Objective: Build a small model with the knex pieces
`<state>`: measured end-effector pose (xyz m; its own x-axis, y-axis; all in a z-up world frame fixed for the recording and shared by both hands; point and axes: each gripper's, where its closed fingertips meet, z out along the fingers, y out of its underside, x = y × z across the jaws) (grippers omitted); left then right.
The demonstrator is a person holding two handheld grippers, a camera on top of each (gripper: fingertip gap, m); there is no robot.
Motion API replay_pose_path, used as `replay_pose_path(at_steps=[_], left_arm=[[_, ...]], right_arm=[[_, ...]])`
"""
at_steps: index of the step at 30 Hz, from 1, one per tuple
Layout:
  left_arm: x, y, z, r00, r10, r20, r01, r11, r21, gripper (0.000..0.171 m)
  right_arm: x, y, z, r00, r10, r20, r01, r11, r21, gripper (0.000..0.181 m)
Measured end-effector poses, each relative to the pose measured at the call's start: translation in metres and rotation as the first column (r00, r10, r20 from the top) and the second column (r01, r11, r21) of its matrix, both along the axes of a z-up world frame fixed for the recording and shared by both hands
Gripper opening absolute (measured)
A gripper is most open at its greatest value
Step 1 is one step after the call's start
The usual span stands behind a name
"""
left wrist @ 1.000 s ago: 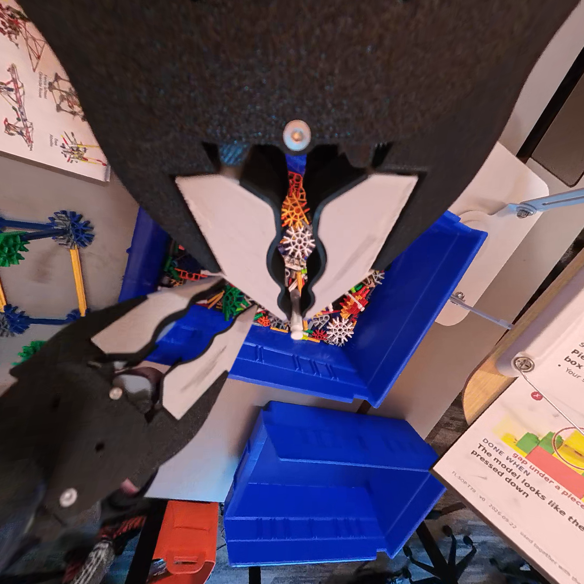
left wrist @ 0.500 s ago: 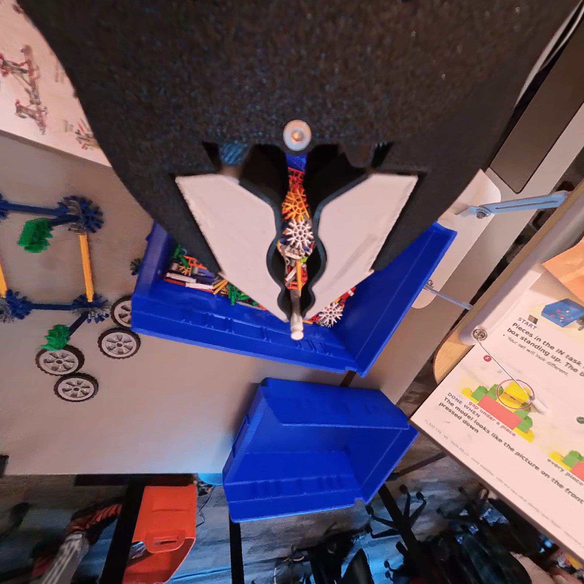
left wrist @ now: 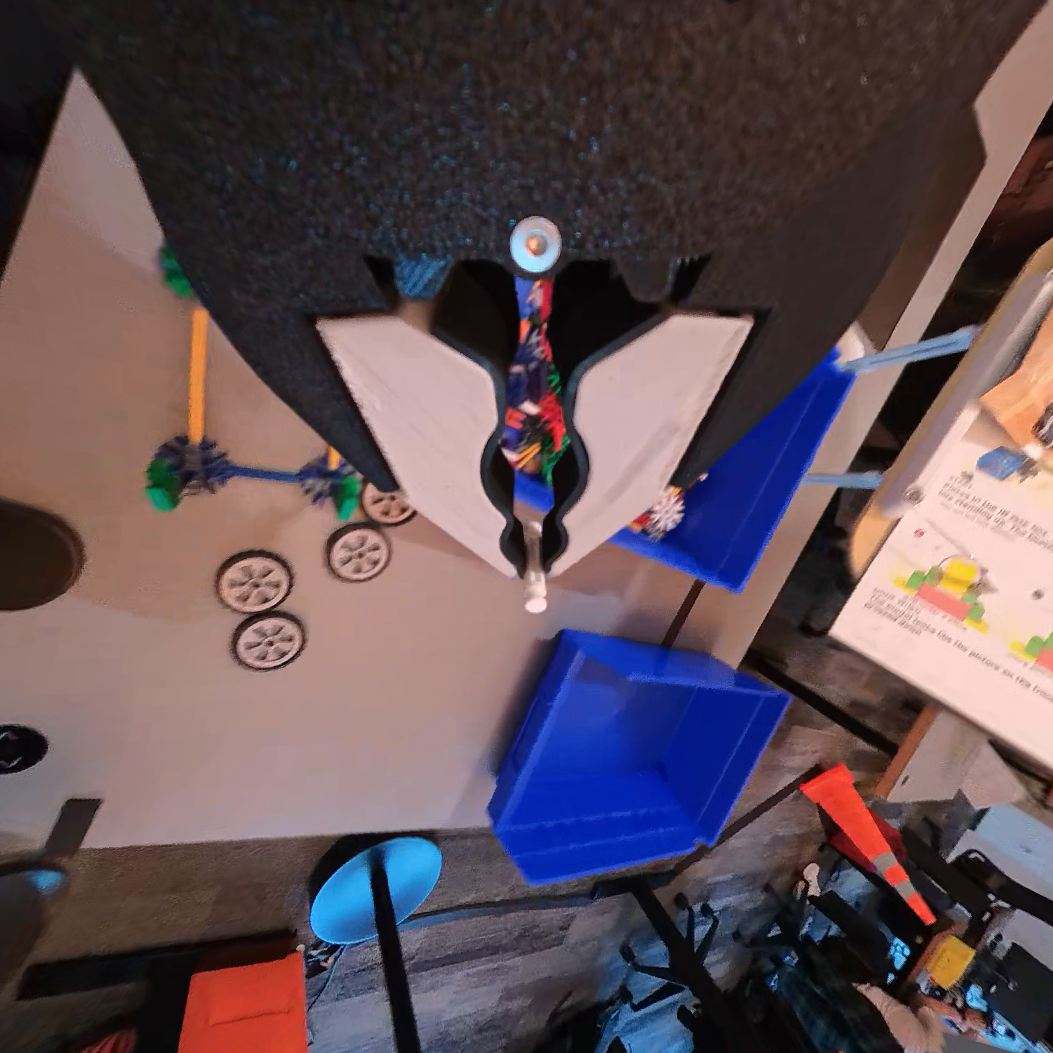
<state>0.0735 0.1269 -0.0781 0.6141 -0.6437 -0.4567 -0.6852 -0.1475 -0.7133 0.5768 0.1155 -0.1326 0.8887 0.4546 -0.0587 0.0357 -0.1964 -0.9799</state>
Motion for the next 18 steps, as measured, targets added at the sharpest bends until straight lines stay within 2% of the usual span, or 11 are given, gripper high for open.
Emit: replay_pose_path(at_steps=[3,7,11,14,18], left_arm=[[0.048,-0.008,-0.014,0.999,-0.043,0.029,0.043,0.999,-0.012,0.002],[0.103,-0.017,-0.044,0.995,-0.097,0.006,0.097,0.995,-0.028,0.003],[0.14,-0.02,-0.068,0.989,-0.145,0.038,0.147,0.988,-0.056,0.003],[0.163,-0.022,-0.083,0.983,-0.177,0.047,0.18,0.98,-0.08,0.003],[0.195,-0.028,-0.095,0.973,-0.211,0.092,0.22,0.971,-0.093,0.002]], right_arm=[[0.054,-0.002,-0.074,0.994,-0.104,-0.047,0.098,0.989,-0.114,0.032],[0.102,-0.005,-0.168,0.976,-0.198,-0.09,0.168,0.949,-0.267,0.032],[0.131,-0.014,-0.264,0.972,-0.234,-0.016,0.204,0.878,-0.434,0.032],[0.161,-0.037,-0.341,0.952,-0.306,0.017,0.259,0.772,-0.581,0.032],[0.164,-0.073,-0.429,0.94,-0.34,-0.035,0.213,0.661,-0.719,0.032]])
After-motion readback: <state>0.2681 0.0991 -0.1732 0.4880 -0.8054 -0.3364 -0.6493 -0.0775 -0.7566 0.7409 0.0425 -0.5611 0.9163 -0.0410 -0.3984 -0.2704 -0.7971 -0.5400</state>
